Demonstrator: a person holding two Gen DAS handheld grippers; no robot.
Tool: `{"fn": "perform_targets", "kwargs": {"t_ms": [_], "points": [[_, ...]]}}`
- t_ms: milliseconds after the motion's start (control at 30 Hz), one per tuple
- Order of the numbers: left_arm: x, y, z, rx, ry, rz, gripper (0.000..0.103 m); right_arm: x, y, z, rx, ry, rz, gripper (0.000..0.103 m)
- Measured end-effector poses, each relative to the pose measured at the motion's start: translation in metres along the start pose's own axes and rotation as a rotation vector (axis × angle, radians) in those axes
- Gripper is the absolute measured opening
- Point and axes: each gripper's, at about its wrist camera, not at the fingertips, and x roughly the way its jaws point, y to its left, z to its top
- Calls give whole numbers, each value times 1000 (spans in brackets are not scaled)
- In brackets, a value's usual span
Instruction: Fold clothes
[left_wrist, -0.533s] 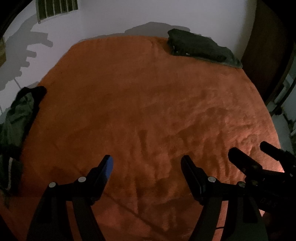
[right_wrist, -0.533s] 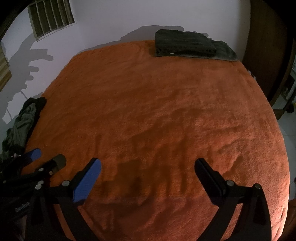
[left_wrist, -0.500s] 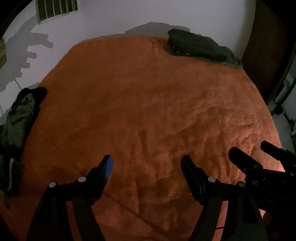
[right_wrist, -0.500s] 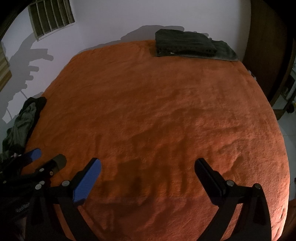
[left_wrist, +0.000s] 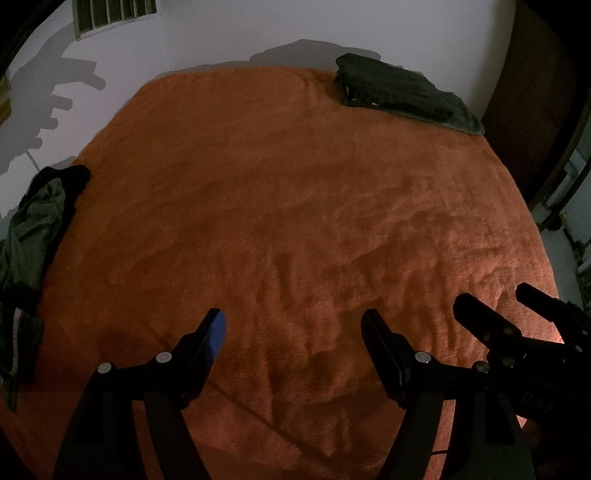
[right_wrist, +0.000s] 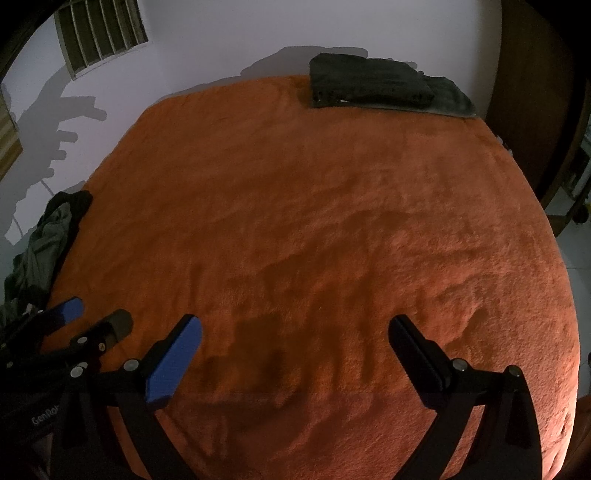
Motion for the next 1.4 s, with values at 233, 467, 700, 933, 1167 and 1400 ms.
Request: {"fn": "perform_targets", "kwargs": {"t_ms": [233, 467, 700, 933, 1167, 1400], "points": [[2, -2, -2, 1, 1, -1, 76, 2, 1, 0, -1, 12, -4, 101], [2, 3, -2, -13, 10, -18, 76, 2, 2, -1, 0, 9, -1, 101], [-1, 2, -4, -8, 7, -12, 76, 2, 1, -1, 4, 11, 2, 101], [-2, 1, -2, -6, 7, -12, 76, 1, 2, 0, 4, 11, 4, 101], [-4, 0, -1, 5, -4, -1, 76, 1, 2, -1, 2, 8, 2, 101], [-4, 0, -2, 3, -5, -1, 76, 0, 1, -2, -1, 5, 2, 101]]}}
